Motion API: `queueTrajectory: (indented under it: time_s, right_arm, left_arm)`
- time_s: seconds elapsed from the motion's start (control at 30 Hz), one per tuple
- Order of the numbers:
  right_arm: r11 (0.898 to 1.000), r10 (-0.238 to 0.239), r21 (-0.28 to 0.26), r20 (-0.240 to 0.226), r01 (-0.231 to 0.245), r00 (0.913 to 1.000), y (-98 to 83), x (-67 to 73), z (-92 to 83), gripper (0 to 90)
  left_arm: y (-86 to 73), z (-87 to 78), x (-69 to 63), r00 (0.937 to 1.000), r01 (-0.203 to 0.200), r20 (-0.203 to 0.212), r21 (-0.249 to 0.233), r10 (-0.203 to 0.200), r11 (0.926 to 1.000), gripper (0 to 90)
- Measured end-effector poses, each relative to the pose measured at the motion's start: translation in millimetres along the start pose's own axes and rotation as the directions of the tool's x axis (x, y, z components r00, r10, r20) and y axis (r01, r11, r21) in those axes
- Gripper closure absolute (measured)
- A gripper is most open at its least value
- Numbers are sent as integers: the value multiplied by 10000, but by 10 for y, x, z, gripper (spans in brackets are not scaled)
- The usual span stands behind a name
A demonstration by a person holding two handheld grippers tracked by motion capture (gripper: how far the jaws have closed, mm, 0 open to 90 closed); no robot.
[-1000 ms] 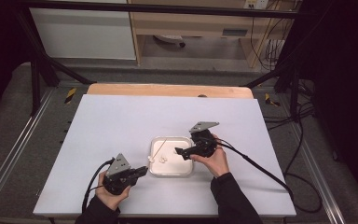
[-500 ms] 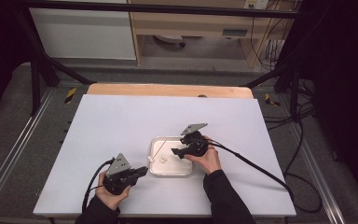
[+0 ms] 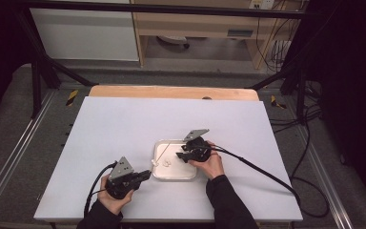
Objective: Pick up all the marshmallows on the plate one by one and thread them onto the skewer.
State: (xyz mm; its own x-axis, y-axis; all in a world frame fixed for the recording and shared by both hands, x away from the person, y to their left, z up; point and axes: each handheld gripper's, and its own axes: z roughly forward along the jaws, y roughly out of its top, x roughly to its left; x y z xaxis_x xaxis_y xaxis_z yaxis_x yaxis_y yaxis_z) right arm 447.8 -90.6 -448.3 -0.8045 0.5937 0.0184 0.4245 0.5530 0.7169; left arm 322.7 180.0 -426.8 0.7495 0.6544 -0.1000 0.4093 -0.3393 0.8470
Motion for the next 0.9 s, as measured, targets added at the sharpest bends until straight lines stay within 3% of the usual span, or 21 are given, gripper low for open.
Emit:
queueTrajectory:
  time_s: [0.2,0.57,0.9]
  right_arm:
    - [9999,-55,-119,-14,55,10000,-10,12,3,688]
    - [9998,116,-181,-26,-117,9999,-9,23,-4,723]
    - [9964,425,-711,-506,-461,9978,78,43,-245,730]
  left_arm:
    - [0,4,-5,10000,-10,12,-7,10,10000,886]
    - [0,1,-4,10000,1,10,-26,-1,10000,886]
    - [2,-5,-9,10000,-38,13,-66,38,10000,886]
